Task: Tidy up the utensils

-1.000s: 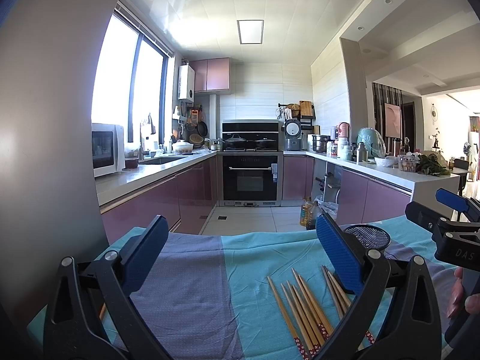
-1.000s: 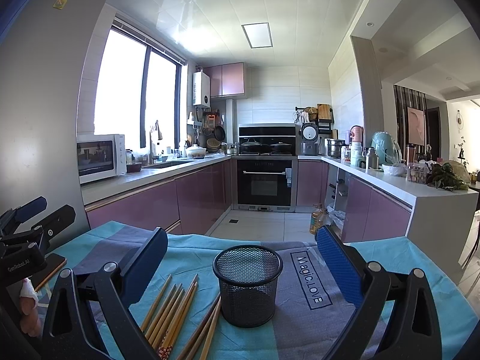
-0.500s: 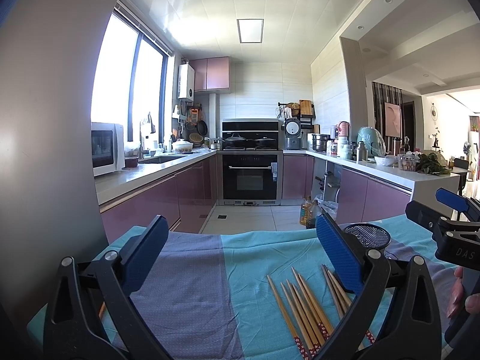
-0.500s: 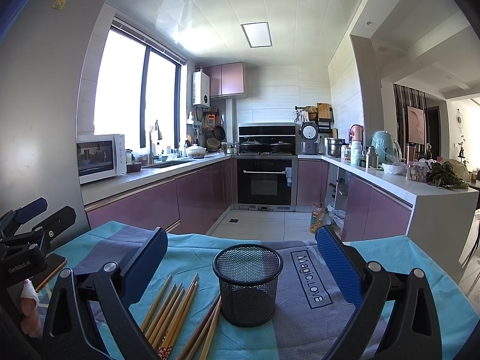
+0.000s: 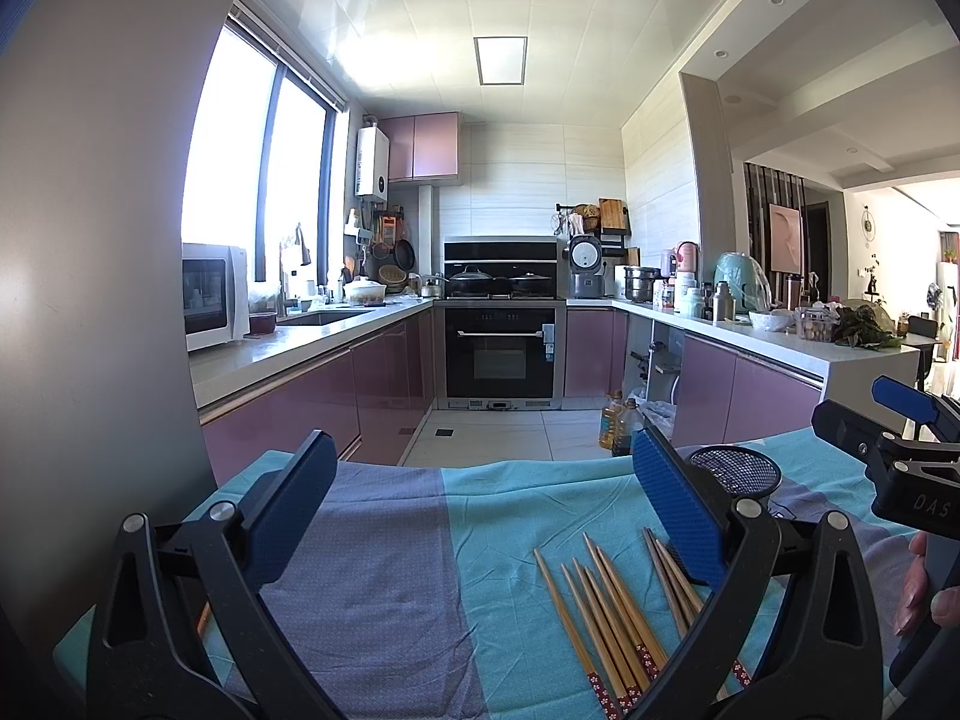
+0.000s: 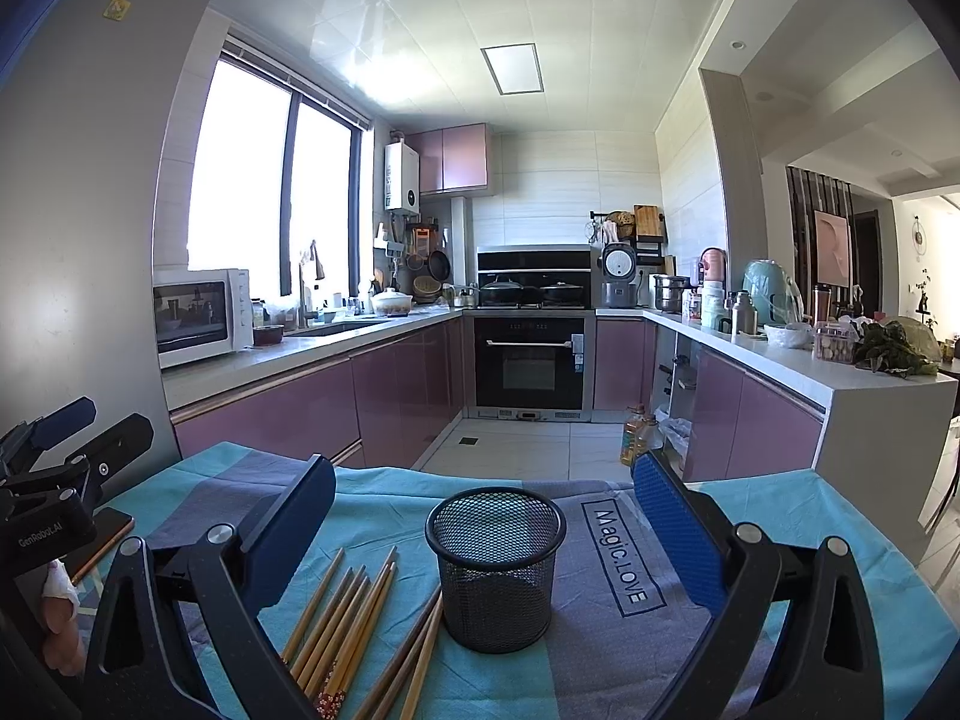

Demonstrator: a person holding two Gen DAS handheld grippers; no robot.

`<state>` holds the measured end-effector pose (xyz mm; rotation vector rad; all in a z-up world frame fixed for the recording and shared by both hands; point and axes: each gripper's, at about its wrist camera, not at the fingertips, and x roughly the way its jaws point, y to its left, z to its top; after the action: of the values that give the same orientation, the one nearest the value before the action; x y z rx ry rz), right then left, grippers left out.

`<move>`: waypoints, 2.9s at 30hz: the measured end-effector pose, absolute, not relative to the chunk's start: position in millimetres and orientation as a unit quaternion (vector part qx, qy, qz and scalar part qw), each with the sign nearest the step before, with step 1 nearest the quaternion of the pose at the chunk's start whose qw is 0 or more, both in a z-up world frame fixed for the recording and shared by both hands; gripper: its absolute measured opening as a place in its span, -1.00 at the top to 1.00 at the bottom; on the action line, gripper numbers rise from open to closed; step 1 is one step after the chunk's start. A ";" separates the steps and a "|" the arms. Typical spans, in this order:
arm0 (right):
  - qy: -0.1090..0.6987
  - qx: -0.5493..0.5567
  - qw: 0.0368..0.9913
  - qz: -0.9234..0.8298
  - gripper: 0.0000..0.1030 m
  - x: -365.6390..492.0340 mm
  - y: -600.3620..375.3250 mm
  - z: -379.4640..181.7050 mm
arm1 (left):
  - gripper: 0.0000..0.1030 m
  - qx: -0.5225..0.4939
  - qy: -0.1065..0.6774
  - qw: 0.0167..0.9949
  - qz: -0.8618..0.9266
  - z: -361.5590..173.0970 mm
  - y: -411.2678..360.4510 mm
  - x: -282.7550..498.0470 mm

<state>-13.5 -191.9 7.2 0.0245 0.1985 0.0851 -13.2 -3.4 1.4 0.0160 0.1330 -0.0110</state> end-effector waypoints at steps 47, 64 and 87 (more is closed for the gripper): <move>0.433 0.007 0.890 0.142 0.45 63.9 -172.4 -104.8 | -0.32 0.091 0.390 0.910 -0.110 -122.8 -39.2 109.4; 0.442 0.025 0.882 0.159 0.86 80.9 -172.0 -108.2 | 0.43 0.063 0.438 0.887 -0.133 -138.3 -52.8 156.0; 0.334 0.067 0.912 0.226 0.89 51.0 -198.8 -34.1 | 0.86 -0.015 0.358 0.914 -0.189 -55.0 -22.0 122.8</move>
<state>51.0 -198.8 -34.1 0.1384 0.6890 0.4663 122.8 -22.0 -55.0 -0.0312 0.7363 -0.3902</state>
